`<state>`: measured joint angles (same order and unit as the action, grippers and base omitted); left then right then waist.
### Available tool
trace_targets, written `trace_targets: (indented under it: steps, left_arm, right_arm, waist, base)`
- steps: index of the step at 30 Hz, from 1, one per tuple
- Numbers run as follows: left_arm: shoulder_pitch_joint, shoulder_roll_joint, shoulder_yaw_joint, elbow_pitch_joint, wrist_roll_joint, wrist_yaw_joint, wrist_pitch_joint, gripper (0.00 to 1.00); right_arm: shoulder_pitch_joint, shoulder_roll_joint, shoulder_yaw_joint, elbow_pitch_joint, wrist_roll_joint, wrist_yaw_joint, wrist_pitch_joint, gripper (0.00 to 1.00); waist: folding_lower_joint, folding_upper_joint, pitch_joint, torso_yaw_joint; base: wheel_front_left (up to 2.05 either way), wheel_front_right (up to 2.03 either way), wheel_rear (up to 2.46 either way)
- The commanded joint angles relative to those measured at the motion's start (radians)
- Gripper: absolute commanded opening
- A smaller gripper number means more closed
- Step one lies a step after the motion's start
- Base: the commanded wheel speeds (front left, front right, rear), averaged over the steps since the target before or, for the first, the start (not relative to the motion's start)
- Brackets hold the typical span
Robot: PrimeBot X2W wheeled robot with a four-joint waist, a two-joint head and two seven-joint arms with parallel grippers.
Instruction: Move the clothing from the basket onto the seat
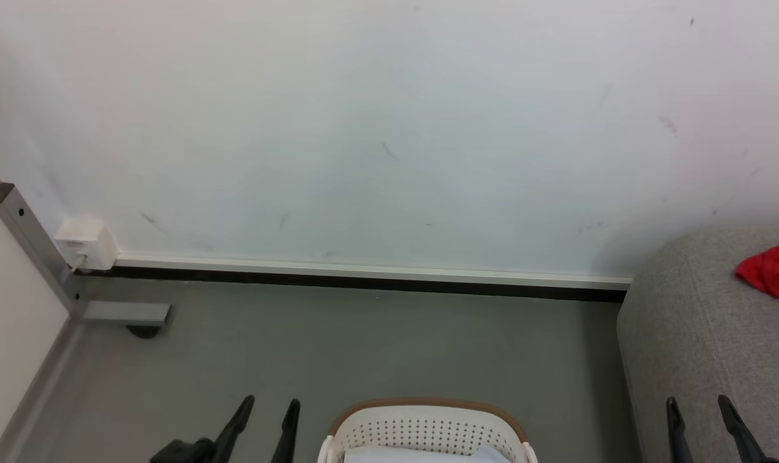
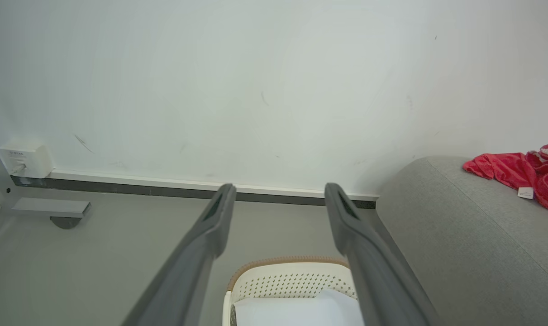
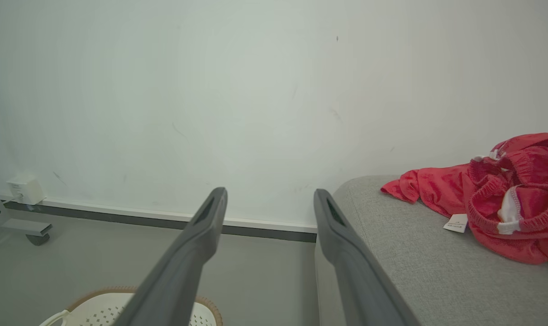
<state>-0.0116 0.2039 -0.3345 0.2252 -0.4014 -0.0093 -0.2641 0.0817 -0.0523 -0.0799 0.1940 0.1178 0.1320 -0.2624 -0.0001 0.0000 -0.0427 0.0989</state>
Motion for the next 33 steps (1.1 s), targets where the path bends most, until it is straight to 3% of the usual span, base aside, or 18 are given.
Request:
trace_targets:
  steps: [1, 13, 33]
  left_arm:
    - [0.013, -0.004, 0.013, 0.004, 0.016, -0.007, 0.0, 1.0]
    - [0.046, -0.095, 0.176, 0.033, 0.136, -0.083, 0.0, 1.0]
    - [0.061, -0.14, 0.25, 0.043, 0.223, -0.117, 0.0, 1.0]
  right_arm:
    - [0.011, 0.001, 0.001, 0.003, 0.008, -0.002, -0.004, 1.0]
    - [0.027, 0.001, 0.003, 0.034, 0.039, -0.003, -0.004, 1.0]
    - [0.025, 0.001, 0.02, 0.066, 0.042, -0.003, -0.004, 1.0]
  waist:
    - [0.0001, 0.0, -0.002, -0.004]
    - [0.0001, 0.0, -0.009, -0.015]
    - [0.0001, 0.0, -0.024, -0.011]
  base:
    - [0.0, 0.0, 0.0]
    - [0.0, 0.0, 0.0]
    - [0.0, 0.0, 0.0]
